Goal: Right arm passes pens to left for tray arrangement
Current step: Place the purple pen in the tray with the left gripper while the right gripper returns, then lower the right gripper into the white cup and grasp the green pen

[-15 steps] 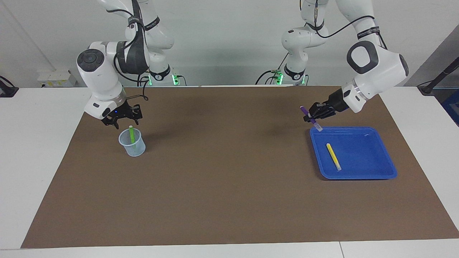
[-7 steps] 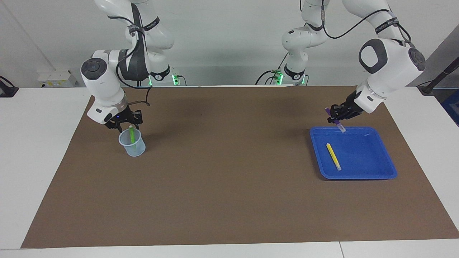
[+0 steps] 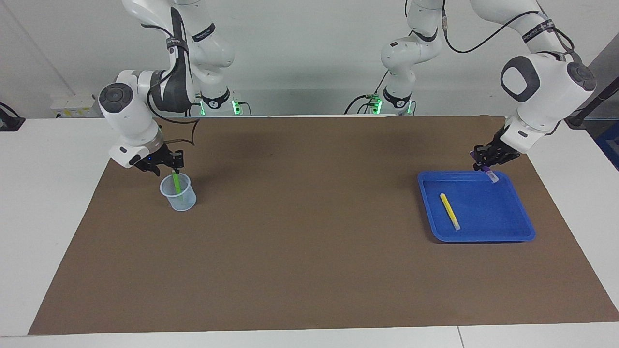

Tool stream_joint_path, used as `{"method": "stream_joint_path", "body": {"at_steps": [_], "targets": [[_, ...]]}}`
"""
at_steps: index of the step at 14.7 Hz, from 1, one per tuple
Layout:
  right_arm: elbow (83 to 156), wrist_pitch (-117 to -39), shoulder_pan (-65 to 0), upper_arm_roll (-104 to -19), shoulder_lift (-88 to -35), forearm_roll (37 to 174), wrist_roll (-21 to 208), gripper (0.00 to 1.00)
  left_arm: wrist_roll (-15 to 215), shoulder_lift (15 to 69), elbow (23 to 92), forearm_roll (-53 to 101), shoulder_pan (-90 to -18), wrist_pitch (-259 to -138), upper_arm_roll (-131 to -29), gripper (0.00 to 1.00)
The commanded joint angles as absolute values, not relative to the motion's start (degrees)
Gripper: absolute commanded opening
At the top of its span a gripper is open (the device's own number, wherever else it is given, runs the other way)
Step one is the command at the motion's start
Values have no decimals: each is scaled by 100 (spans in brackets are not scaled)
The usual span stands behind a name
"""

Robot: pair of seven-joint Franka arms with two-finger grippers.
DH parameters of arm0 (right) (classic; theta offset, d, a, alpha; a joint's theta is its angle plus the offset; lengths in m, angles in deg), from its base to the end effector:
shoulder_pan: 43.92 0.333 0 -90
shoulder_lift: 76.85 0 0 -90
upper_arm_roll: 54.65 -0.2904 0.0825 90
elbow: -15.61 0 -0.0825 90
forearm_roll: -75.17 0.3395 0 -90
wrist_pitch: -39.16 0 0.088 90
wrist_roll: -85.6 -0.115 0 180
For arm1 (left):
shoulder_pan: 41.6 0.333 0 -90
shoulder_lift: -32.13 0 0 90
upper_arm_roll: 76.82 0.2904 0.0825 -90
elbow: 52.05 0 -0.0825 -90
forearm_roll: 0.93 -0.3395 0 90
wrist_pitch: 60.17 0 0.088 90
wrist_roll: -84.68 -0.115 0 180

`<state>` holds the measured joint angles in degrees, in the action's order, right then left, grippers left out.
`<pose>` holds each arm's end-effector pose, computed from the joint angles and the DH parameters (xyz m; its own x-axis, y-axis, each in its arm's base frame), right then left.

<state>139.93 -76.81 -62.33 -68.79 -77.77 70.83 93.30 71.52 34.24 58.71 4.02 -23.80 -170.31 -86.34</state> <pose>0.4775 -0.0404 0.3812 0.9860 0.0927 -0.1388 0.1003 -0.9938 0.0489 0.5159 0.0691 0.4457 0.9981 -0.0548 -0.0277 -0.0520 -0.9942 0.0944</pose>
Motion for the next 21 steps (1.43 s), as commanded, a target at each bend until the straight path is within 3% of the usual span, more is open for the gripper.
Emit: {"method": "stream_joint_path", "body": {"at_steps": [1, 3, 5, 14, 21], "targets": [[14077, -7571, -6290, -6959, -7896, 7314, 9105, 60, 7088, 3599, 5895, 241, -2270, -17345, -8684, 0], [14077, -7571, -6299, -6959, -7896, 7315, 9096, 58, 7026, 3696, 5922, 232, -2200, -17548, -8684, 0], [14077, -7580, -6299, -6959, -7896, 7323, 9096, 51, 6956, 3836, 5966, 232, -2165, -17802, -8684, 0], [14129, -7668, -6282, -6959, -7878, 7323, 9113, 49, 6956, 4363, 6168, 232, -2086, -18699, -8684, 0], [14121, -7668, -6273, -6959, -7878, 7315, 9113, 13, 7008, 4812, 6449, 241, -2051, -19718, -8684, 0]]}}
